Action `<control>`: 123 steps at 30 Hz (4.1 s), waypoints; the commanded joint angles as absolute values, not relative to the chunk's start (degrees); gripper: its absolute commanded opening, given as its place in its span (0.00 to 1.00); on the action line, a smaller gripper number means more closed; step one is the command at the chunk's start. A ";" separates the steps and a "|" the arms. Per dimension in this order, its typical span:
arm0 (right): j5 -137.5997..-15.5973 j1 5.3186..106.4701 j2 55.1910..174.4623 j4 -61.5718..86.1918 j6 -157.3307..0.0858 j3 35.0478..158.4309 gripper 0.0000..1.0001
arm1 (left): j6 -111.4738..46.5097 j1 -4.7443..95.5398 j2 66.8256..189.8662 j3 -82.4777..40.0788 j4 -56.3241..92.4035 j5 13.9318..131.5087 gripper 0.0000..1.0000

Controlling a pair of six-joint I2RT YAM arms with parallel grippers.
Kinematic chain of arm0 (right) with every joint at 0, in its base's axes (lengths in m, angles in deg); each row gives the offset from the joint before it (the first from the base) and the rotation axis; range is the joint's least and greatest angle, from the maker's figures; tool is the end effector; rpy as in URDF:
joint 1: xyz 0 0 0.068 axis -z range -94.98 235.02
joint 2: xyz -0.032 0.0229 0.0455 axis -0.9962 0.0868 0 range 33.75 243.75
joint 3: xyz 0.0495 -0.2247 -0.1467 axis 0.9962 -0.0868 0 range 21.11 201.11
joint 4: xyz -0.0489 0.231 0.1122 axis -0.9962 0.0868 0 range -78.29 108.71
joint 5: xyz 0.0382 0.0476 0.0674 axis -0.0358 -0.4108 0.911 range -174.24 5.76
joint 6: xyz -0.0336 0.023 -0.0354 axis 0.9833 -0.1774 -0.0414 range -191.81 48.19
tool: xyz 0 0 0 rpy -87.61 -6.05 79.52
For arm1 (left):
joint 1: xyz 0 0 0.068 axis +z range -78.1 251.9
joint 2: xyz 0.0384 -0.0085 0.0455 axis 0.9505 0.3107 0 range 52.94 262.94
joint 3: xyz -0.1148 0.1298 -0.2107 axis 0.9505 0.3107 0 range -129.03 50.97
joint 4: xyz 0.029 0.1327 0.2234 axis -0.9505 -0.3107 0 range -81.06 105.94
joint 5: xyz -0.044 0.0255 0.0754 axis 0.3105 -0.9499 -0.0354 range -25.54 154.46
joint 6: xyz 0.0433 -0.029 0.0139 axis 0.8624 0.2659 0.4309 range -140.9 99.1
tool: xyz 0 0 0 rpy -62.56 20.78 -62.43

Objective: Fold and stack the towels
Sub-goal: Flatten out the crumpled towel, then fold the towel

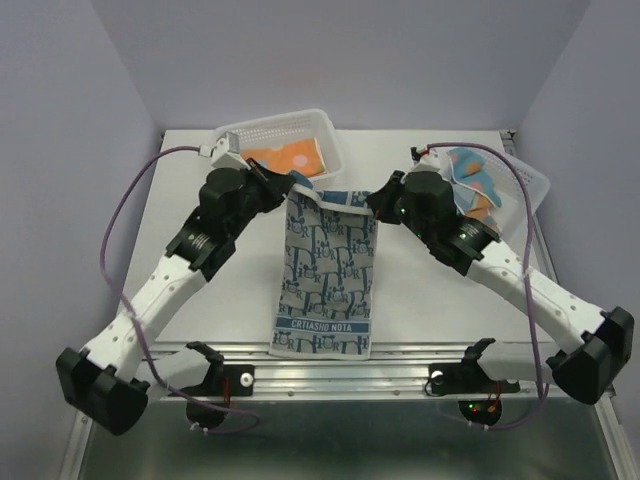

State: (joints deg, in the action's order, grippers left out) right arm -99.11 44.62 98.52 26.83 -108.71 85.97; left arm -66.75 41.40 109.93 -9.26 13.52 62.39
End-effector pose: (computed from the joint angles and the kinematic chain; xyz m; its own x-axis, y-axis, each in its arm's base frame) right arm 0.2018 0.1596 0.3847 -0.4207 0.4040 -0.8123 -0.2315 0.8180 0.5267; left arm 0.1962 -0.1141 0.4102 -0.3330 -0.6360 -0.6961 0.3405 0.6073 -0.7178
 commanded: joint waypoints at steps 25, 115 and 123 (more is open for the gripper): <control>-75.64 62.61 121.47 21.73 -108.10 85.19 0.01 | -60.01 51.86 137.50 -11.88 19.45 66.74 0.00; -99.81 49.51 119.16 33.17 -109.26 75.33 1.00 | -58.00 43.23 135.36 -2.55 4.32 54.44 0.97; -99.35 53.47 127.43 32.37 -107.05 79.99 1.00 | -55.45 45.44 146.96 -7.65 7.06 58.83 0.74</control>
